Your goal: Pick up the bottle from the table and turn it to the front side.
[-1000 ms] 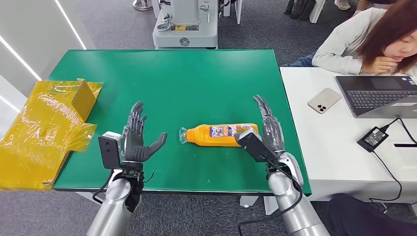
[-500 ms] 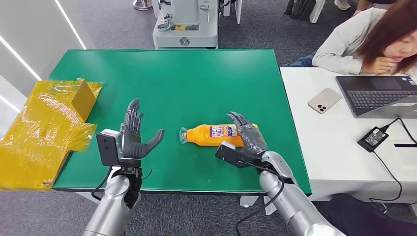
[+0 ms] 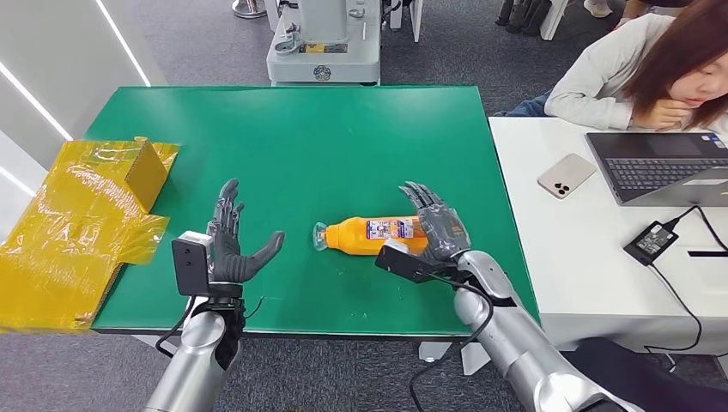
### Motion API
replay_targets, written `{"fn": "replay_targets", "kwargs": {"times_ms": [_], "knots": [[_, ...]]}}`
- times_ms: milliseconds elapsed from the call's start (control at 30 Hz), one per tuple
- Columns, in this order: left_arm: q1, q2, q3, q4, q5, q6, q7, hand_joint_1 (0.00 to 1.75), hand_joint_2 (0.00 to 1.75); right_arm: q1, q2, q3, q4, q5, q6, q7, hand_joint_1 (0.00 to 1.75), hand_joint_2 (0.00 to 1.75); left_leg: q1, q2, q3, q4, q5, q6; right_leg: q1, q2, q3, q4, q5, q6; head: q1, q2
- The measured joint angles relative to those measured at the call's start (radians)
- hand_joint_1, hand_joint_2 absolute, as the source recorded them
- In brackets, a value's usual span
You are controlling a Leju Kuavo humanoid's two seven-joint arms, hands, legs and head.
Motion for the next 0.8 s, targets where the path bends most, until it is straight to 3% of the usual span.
{"fn": "replay_targets", "kwargs": {"times_ms": [200,433,800], "knots": [[-0.002,0.0,0.0,0.008,-0.007,-0.006,0.0,0.0,1.75,-0.058,0.004,0.015,0.02,-0.034,0.095,0.001,0.0,1.75,0.0,0.0,0.0,0.0,0.0,0.0,0.0,0.0,0.0,0.0,0.0,0.0,0.0,0.0],[-0.014,-0.002,0.0,0.025,0.019,-0.04,0.02,0.0,1.75,-0.15,0.031,0.066,0.115,-0.029,0.29,0.052,0.0,1.75,0.0,0.0,0.0,0.0,0.0,0.0,0.0,0.0,0.0,0.0,0.0,0.0,0.0,0.0],[-0.016,-0.002,0.0,0.032,0.053,-0.066,0.033,0.0,1.75,-0.218,0.05,0.135,0.229,-0.018,0.334,0.081,0.0,1.75,0.0,0.0,0.0,0.0,0.0,0.0,0.0,0.0,0.0,0.0,0.0,0.0,0.0,0.0]]}}
